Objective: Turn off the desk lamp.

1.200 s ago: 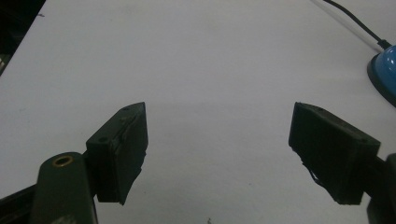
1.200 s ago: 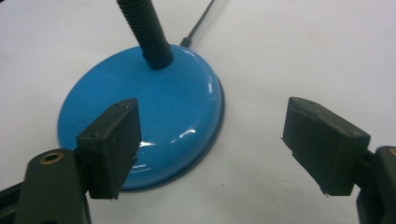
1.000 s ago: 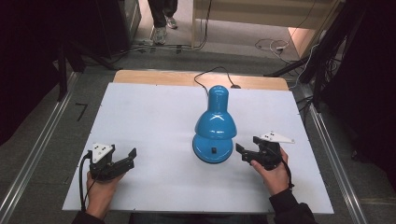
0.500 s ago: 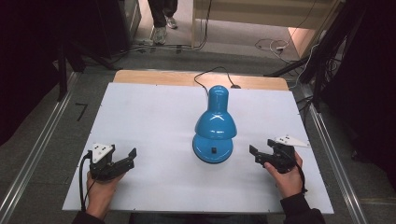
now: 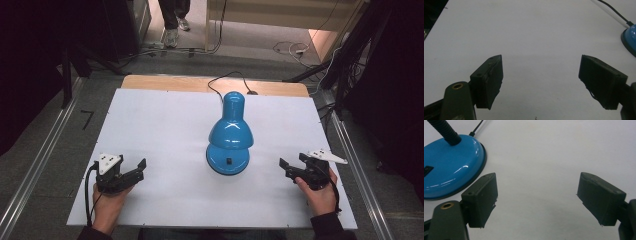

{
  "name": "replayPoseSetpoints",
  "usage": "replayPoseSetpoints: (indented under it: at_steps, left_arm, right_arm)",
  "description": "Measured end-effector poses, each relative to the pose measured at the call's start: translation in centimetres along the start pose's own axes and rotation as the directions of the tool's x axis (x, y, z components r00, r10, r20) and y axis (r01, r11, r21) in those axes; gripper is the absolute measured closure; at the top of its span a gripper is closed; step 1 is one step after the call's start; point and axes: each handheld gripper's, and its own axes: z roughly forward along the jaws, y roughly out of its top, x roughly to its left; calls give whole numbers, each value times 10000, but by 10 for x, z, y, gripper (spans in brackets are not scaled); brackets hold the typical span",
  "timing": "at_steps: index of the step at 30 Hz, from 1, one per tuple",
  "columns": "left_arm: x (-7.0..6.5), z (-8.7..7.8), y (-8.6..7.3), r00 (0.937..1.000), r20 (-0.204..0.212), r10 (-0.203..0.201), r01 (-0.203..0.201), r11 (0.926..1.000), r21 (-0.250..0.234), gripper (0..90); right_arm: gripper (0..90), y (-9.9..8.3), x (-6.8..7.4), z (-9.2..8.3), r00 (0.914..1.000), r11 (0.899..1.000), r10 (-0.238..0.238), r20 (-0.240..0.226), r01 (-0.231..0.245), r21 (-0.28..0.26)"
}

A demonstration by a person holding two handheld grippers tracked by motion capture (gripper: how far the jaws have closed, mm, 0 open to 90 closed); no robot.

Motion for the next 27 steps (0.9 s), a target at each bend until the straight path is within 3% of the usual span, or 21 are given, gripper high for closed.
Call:
replayPoseSetpoints:
  at_steps: [11, 17, 27]
  left_arm:
    - [0, 0, 0, 10000, -12, -6, 6, 10000, -16, 200]
    - [0, 0, 0, 10000, -19, -10, 10, 10000, -25, 200]
    - [0, 0, 0, 10000, -42, -22, 22, 10000, -32, 199]
  right_arm:
    - [155, -10, -18, -11, 9989, 9995, 298, 351, -299, 51]
    - [154, -18, -33, -16, 9957, 9985, 529, 759, -538, 94]
    - [112, -32, -62, -6, 9774, 9904, 798, 1956, -999, 952]
